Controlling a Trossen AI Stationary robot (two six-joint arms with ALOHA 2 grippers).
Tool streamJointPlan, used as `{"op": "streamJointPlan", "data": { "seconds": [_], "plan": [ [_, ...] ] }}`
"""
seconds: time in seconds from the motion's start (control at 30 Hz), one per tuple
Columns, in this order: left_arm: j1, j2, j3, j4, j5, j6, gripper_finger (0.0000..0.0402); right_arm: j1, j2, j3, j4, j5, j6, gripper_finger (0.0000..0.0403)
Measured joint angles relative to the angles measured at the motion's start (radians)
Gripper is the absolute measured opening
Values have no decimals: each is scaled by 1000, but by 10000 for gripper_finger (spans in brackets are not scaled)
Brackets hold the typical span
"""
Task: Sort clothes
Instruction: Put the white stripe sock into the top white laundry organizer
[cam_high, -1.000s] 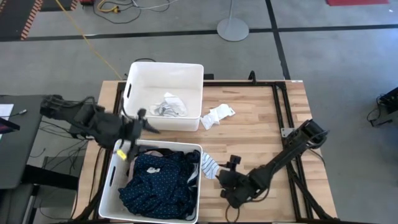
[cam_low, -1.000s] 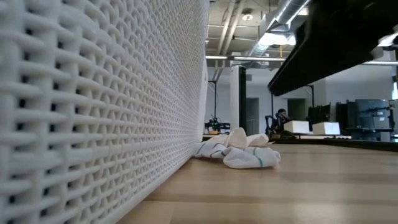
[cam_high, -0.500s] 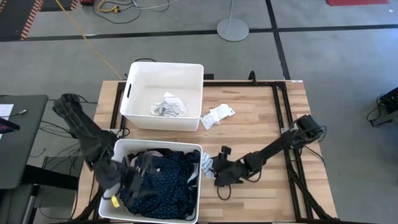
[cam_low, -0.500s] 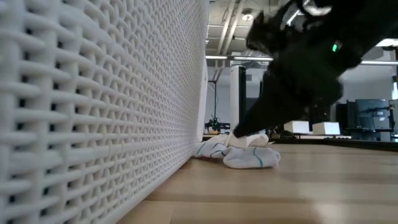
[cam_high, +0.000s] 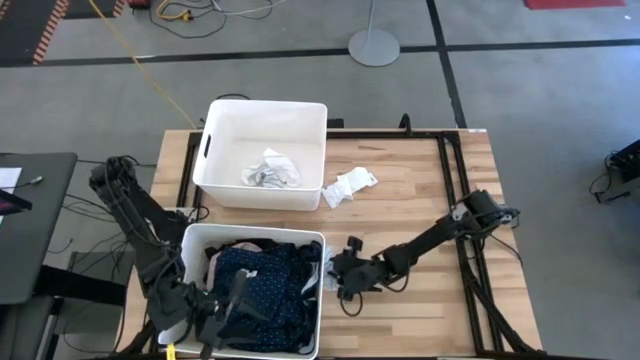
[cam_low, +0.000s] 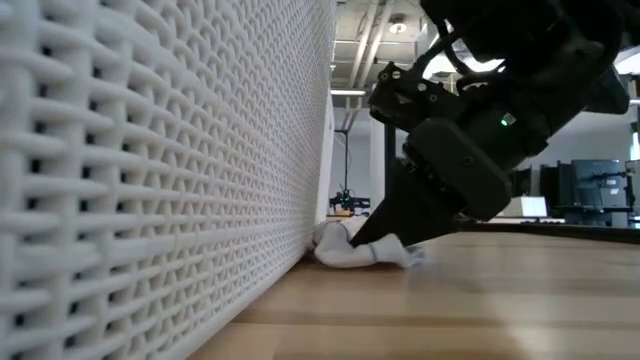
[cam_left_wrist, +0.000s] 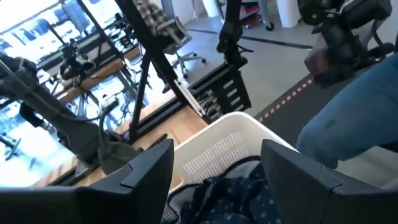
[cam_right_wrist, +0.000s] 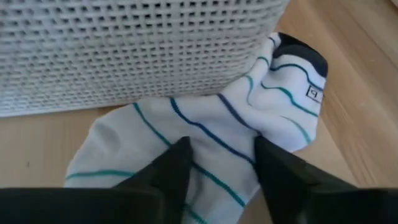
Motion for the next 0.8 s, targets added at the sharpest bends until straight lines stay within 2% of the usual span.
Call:
{"op": "streamJointPlan", "data": {
  "seconds": [0.27, 0.33, 0.5, 0.8],
  "plan": [
    [0, 0, 0, -15, 0, -44, 235, 33, -53, -4, -113, 5, 8, 39],
    [0, 0, 0, -16, 0, -48, 235, 44, -75, -5, -157, 1, 8, 14],
    [0, 0, 0, -20, 0, -52, 235, 80, -139, -8, -296, 8, 69, 11],
    [1, 0, 0, -21, 0, -52, 235, 175, -293, -11, -476, 144, 169, 2]
  ]
}}
